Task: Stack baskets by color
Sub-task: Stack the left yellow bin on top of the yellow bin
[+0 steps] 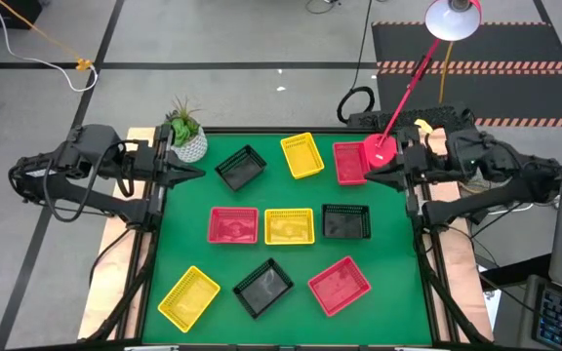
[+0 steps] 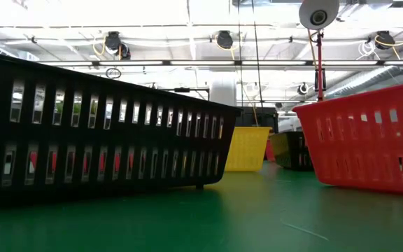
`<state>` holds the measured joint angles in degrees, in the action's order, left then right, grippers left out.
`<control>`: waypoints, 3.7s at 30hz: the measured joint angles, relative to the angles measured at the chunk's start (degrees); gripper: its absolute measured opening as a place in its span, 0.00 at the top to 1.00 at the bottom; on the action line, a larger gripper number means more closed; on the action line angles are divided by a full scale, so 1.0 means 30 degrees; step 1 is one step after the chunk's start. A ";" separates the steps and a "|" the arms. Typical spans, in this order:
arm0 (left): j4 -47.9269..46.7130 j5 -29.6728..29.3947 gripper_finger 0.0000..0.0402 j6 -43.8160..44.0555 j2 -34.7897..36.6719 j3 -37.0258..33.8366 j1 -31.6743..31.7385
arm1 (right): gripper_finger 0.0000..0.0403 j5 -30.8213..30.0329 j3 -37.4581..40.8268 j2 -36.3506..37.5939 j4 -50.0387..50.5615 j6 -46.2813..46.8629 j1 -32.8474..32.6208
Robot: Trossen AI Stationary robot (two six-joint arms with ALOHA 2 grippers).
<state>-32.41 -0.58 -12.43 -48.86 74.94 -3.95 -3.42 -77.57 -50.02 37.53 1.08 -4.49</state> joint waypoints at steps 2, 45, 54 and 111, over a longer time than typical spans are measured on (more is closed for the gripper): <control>-0.0005 0.0000 0.99 -0.0050 0.0000 0.0000 0.0000 | 1.00 0.0000 -0.0895 -0.0741 0.0330 0.0092 0.0000; -0.4224 0.0022 0.99 0.4062 -0.2648 -0.0015 0.0000 | 1.00 0.0129 -0.0196 -0.2783 0.0492 0.5219 -0.0272; -0.5243 0.0002 0.99 0.4781 -0.2725 -0.0009 -0.0246 | 1.00 0.0095 0.3806 -0.2613 -0.1726 0.5484 -0.2085; -1.6546 0.0623 0.49 1.4892 -1.1717 0.0966 -1.1333 | 1.00 -0.7453 1.5389 -0.3227 -1.7993 0.5702 -0.7541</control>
<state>-82.05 1.29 32.25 -84.01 77.83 -37.94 -25.78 -31.40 -59.70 -16.45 18.19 -27.11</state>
